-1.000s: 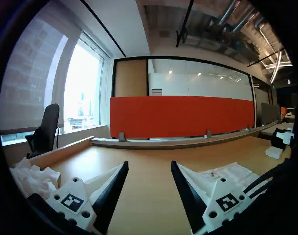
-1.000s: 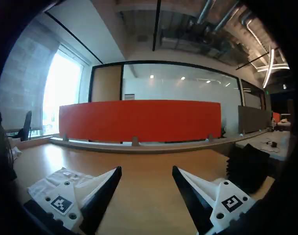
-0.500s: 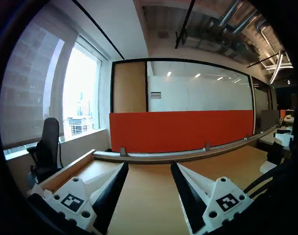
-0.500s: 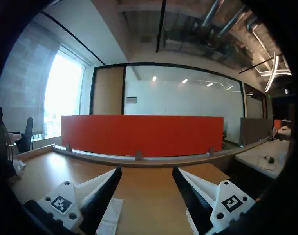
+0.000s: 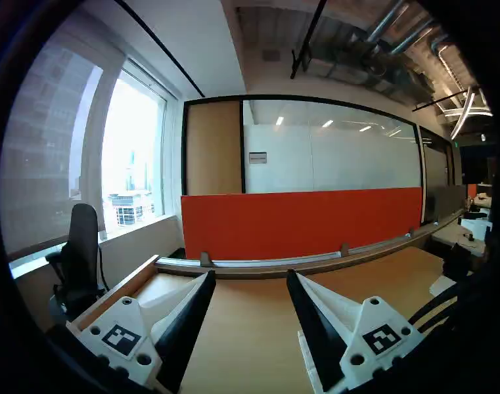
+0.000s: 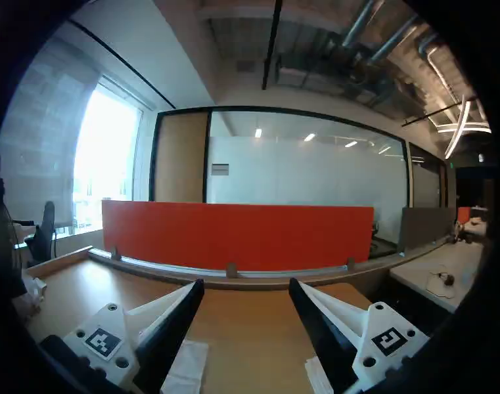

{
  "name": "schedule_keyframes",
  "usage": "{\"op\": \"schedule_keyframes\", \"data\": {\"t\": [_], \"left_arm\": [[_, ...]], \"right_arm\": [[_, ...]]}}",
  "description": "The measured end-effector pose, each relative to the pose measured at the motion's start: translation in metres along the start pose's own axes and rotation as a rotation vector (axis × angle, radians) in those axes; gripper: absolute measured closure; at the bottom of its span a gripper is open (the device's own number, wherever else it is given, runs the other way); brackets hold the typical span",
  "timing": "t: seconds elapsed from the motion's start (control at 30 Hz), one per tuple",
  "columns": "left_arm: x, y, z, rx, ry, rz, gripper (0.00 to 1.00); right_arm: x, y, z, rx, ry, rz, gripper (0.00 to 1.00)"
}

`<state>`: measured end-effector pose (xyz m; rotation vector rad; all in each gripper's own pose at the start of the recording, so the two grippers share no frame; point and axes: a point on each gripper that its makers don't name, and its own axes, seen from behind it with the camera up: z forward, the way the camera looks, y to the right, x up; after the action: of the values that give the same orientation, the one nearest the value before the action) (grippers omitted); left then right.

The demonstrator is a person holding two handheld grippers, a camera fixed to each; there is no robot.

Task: Fold towel

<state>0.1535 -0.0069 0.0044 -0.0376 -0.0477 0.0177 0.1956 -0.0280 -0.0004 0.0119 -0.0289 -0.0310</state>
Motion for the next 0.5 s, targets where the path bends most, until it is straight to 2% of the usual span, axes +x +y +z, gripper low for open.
{"op": "schedule_keyframes", "data": {"t": [0.2, 0.5], "left_arm": [[0.000, 0.008, 0.001, -0.043, -0.031, 0.031, 0.21], [-0.005, 0.022, -0.003, -0.124, -0.089, 0.077, 0.21]], "right_arm": [[-0.001, -0.009, -0.002, 0.045, -0.037, -0.027, 0.00], [-0.009, -0.033, -0.008, 0.181, -0.107, -0.061, 0.00]]}}
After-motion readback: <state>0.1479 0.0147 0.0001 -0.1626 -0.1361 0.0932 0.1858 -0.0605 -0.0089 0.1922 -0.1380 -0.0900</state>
